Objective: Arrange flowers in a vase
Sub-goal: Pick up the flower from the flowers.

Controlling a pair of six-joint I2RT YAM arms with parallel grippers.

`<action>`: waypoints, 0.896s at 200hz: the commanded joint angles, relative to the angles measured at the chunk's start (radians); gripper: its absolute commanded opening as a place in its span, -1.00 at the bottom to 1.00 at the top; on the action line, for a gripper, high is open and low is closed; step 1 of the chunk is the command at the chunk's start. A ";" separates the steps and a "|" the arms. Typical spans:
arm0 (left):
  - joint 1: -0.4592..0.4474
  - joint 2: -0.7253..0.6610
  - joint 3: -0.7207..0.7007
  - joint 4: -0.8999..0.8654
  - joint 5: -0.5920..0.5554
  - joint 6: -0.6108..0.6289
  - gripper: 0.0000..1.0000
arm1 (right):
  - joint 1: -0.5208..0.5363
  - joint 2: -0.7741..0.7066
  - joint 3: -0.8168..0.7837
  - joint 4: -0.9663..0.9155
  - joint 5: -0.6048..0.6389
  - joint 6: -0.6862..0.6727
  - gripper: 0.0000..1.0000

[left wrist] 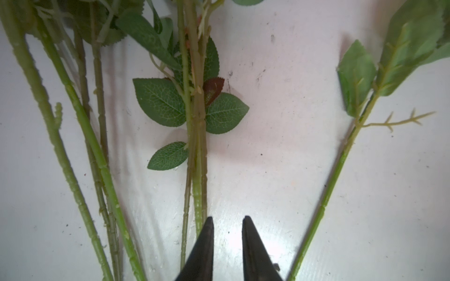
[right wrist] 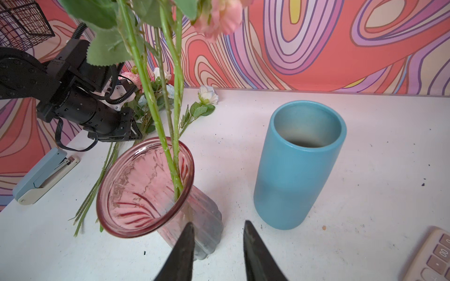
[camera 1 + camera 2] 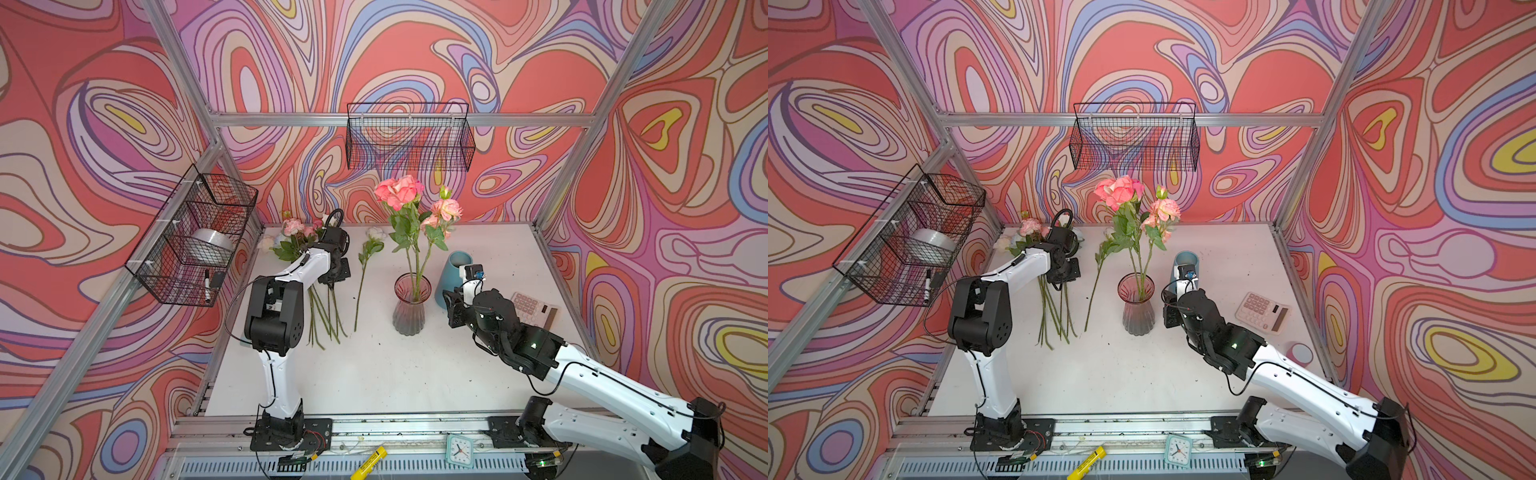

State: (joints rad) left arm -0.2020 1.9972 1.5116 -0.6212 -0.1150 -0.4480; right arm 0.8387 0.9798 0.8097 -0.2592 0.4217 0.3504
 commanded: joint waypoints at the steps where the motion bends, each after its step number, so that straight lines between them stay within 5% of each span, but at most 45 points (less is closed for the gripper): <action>1: 0.003 -0.020 -0.016 -0.033 -0.059 0.007 -0.49 | -0.006 0.004 0.011 -0.006 -0.008 0.009 -0.31; 39: 0.003 0.056 0.040 -0.055 -0.052 0.041 -0.52 | -0.007 0.011 0.017 -0.012 -0.023 0.011 -0.31; 87: 0.003 0.095 0.068 -0.062 -0.089 0.043 -0.78 | -0.008 -0.031 -0.001 -0.028 -0.018 0.028 -0.31; 157: 0.003 0.065 0.038 -0.036 -0.023 0.043 -1.00 | -0.007 -0.039 0.008 -0.035 -0.019 0.028 -0.32; 179: -0.007 -0.045 0.019 -0.035 0.021 0.017 -1.00 | -0.008 -0.053 0.028 -0.060 -0.022 0.027 -0.32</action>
State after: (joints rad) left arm -0.2020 2.0792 1.5547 -0.6422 -0.1436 -0.4149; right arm 0.8368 0.9546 0.8101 -0.2874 0.4023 0.3691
